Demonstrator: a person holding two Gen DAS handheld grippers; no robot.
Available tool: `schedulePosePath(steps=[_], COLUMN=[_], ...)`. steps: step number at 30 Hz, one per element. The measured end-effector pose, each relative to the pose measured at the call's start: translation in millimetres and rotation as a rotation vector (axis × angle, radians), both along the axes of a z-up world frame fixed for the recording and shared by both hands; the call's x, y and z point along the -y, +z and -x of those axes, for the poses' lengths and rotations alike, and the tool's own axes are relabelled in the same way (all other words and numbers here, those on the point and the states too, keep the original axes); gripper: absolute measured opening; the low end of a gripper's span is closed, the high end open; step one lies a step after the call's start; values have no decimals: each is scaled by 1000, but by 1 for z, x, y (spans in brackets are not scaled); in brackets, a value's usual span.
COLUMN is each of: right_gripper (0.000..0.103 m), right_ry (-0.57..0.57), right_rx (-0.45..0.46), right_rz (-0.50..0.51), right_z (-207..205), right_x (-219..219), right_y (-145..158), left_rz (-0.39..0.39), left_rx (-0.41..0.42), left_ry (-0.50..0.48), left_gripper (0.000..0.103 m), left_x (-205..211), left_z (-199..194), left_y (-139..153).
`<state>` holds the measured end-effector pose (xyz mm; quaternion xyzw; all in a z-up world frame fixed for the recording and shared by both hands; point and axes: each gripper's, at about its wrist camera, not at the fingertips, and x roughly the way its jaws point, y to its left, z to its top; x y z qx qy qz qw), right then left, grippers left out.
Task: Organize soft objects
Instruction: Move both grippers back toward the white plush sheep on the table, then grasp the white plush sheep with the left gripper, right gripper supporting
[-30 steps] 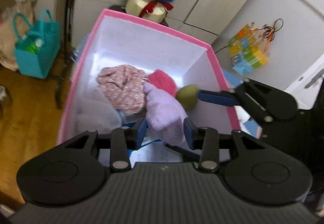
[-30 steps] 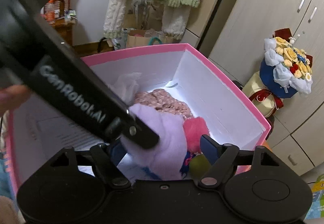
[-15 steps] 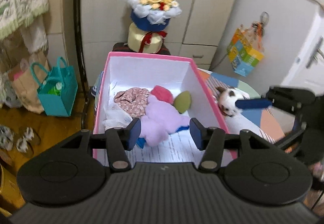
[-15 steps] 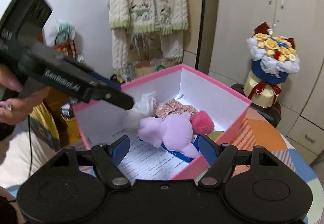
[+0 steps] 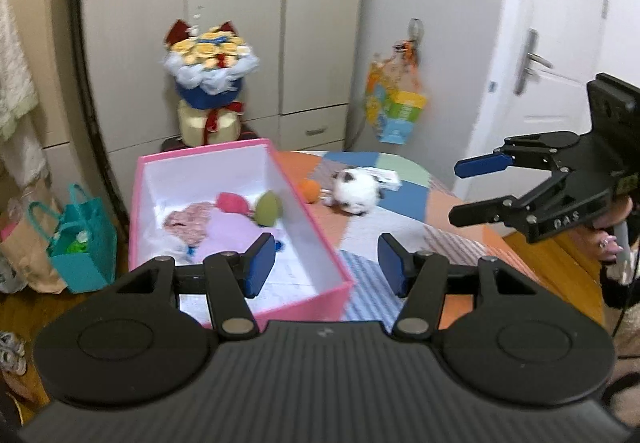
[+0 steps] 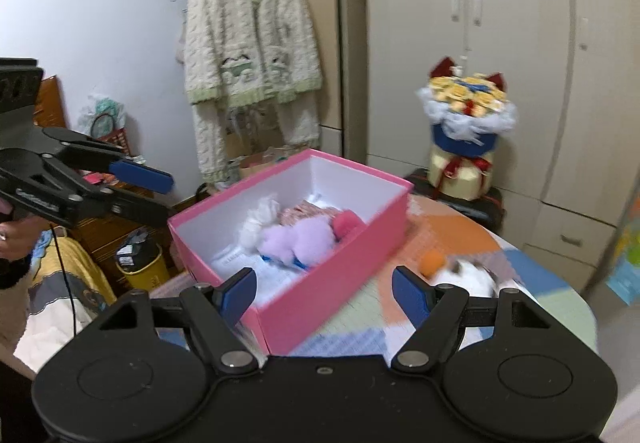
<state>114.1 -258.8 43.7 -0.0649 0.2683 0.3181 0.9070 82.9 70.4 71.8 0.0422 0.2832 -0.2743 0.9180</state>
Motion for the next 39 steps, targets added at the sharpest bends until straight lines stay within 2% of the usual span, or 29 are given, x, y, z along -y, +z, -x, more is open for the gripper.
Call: schedulePosePath(steps=[7, 13, 21, 26, 32, 39], right_gripper=[78, 78, 78, 78, 78, 80], right_ry=[-90, -137, -180, -135, -69, 15], right_rx=[6, 18, 13, -10, -22, 13], right_rz=[10, 6, 0, -12, 23, 78], right_z=[29, 35, 3, -22, -56, -93], right_x=[48, 78, 111, 122, 114, 91], right_y=[-12, -22, -47, -68, -94, -111], left_rz=[-15, -19, -25, -29, -6, -4], left_rx=[-18, -43, -86, -96, -106, -108], left_ry=[-95, -128, -76, -36, 26, 136], left_gripper=[56, 56, 56, 56, 56, 56], left_x=[38, 72, 123, 150, 172, 186], left_z=[18, 12, -21, -47, -82, -125], left_y=[-9, -17, -40, -55, -72, -93])
